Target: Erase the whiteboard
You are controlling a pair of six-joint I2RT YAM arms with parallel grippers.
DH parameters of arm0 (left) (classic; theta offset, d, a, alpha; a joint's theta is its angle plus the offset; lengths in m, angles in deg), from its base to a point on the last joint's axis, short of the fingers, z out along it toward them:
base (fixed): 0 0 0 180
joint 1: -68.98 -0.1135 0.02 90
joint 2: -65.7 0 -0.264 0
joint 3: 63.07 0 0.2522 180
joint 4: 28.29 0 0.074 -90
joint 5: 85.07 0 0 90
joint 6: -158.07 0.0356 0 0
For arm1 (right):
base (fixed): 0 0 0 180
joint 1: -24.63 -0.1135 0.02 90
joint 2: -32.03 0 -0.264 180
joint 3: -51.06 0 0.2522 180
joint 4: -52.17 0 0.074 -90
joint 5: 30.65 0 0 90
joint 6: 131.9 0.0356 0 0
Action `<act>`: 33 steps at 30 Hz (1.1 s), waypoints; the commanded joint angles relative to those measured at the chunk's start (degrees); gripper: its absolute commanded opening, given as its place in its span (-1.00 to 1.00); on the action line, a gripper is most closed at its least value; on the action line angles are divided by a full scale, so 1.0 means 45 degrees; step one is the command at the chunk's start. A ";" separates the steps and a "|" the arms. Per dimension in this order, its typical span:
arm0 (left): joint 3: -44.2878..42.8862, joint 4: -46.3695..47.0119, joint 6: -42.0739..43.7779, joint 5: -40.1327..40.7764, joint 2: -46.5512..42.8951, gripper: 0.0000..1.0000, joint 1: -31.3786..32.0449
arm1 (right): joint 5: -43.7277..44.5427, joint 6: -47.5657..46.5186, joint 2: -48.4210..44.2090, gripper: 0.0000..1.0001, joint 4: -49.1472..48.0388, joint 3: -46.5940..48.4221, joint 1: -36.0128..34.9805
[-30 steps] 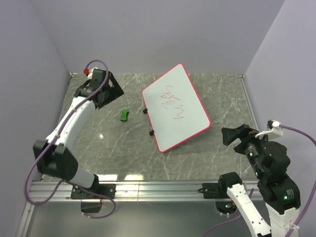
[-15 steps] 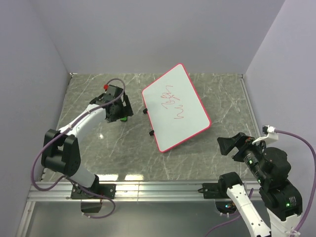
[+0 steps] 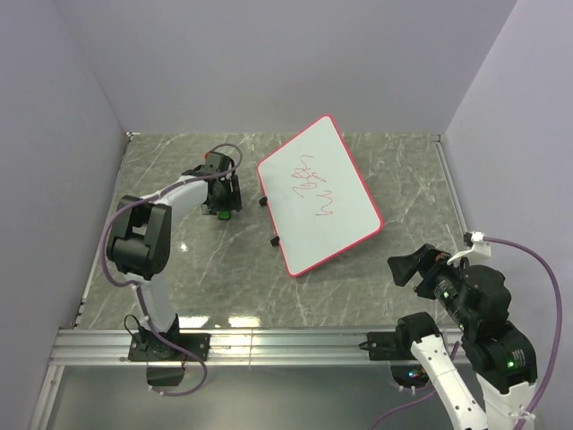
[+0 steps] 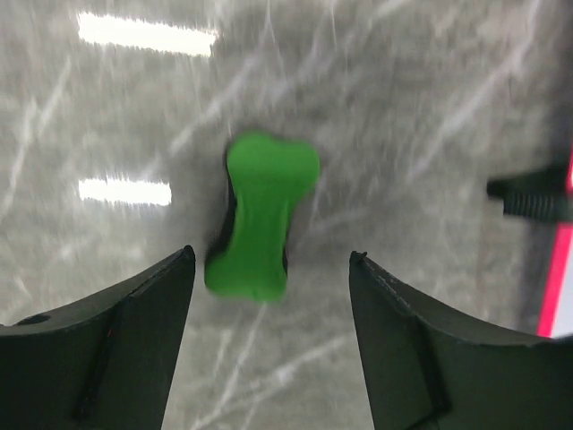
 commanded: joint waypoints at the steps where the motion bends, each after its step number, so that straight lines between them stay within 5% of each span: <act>1: -0.1033 0.0513 0.0791 -0.0176 0.0405 0.48 -0.0295 | 0.0167 0.0395 0.0304 0.99 -0.0636 -0.0312 -0.0083; 4: -0.1639 0.0339 0.1025 -0.0157 0.0912 0.44 -0.0393 | 0.0128 0.0590 0.0480 0.99 -0.0968 -0.0566 -0.0102; 6: -0.2087 0.0143 0.1104 -0.0138 0.1440 0.14 -0.0432 | 0.0051 0.0707 0.0655 0.99 -0.1221 -0.0801 -0.0102; 11: -0.2032 0.0121 0.1027 -0.0196 0.1657 -0.25 -0.0452 | 0.0167 0.0709 0.1299 0.99 -0.1827 -0.0705 -0.0102; 19: -0.0704 0.0513 0.0598 -0.0488 0.1012 -0.11 -0.0452 | 0.0439 -0.0580 0.4227 0.99 -0.2727 0.1772 -0.0083; 23: 0.0018 0.0786 0.0499 -0.0548 0.0350 0.21 -0.0432 | 0.0519 -0.0971 0.5283 0.99 -0.2669 0.2713 -0.0102; 33: 0.0137 0.0708 0.0460 -0.0430 -0.0121 0.02 -0.0432 | 0.0304 -0.0737 0.5226 0.99 -0.3196 0.2304 -0.0082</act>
